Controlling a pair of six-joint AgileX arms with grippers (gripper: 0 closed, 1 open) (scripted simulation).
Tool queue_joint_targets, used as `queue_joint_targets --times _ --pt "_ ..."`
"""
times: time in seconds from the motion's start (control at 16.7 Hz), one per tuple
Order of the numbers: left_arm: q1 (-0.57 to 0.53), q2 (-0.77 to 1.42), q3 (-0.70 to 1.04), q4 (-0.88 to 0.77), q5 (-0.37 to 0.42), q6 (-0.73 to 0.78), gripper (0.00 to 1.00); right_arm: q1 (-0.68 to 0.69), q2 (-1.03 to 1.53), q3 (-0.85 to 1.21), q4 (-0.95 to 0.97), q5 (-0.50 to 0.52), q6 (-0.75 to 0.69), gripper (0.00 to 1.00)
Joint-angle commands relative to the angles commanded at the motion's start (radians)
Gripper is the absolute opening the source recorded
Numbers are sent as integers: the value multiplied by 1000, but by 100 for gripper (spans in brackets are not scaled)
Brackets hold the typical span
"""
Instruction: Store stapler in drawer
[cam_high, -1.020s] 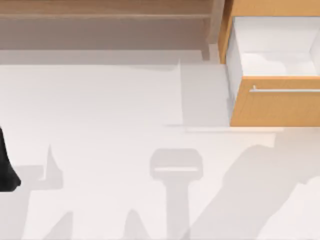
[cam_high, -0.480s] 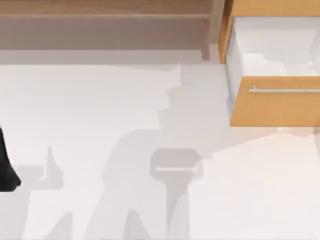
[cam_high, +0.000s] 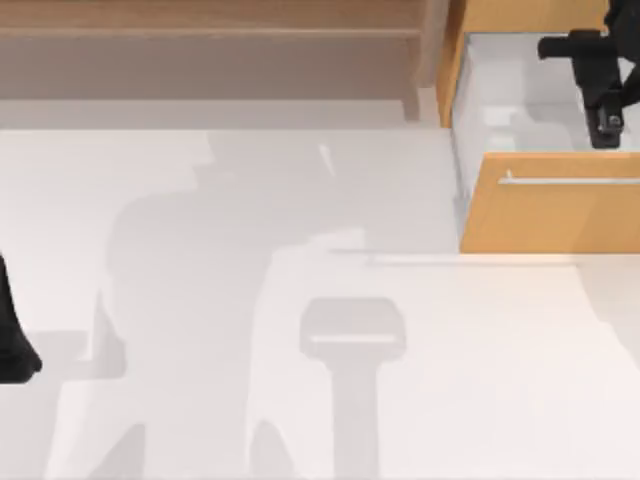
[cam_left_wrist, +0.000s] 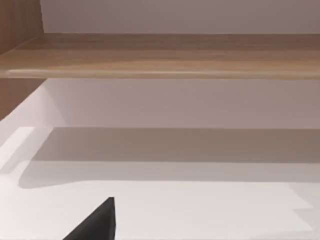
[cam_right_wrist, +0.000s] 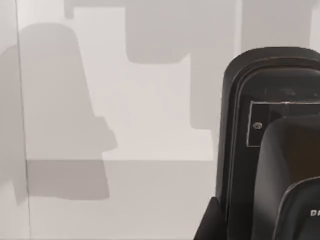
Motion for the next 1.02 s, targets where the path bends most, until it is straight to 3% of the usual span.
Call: queue_joint_targets --times 0.3,1.02 --pt "0 0 0 0 0 0 100 21 168 32 -60 -17 33 0" --pt "0 0 0 0 0 0 100 18 183 22 -49 -22 36 0"
